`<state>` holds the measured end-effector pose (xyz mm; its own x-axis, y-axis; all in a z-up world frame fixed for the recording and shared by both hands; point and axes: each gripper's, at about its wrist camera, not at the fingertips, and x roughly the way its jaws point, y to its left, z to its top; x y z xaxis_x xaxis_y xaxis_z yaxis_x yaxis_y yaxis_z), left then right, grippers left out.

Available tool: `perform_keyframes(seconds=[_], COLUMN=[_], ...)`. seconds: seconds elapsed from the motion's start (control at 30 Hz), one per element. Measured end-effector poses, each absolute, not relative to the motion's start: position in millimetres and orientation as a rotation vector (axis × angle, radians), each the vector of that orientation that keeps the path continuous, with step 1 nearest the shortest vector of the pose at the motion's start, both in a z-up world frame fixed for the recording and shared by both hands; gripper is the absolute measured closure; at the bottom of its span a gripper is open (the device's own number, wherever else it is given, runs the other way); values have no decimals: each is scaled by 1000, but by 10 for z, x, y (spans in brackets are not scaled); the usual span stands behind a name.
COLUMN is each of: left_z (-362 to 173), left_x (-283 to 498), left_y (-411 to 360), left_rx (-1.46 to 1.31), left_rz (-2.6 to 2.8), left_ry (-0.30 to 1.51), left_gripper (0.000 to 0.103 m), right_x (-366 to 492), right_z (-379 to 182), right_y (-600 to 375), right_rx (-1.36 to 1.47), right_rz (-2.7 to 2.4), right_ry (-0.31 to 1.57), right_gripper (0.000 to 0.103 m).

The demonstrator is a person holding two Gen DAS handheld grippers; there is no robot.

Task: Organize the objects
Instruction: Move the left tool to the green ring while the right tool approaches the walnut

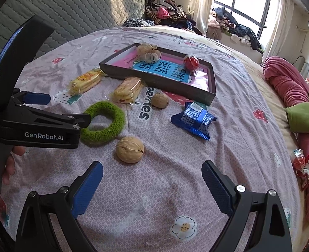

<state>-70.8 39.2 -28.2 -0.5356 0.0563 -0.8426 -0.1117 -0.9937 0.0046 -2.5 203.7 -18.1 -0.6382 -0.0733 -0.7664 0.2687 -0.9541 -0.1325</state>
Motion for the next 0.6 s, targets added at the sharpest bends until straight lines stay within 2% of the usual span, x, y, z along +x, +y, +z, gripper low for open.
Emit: perform_keyframes(seconds=[0.47,0.6], left_z=[-455,-487], left_x=[-886,-911], left_y=[422,432], left_rx=[-1486,-1478], left_rz=[2668,2695], left_ry=[56,85], left_gripper=[1,4], right_x=[-209,-267], right_z=[-340,-363], right_y=[1993,1986], right_rx=[1237,1225], right_rz=[-2642,-2637], right_ry=[303,280], right_gripper=[8,10])
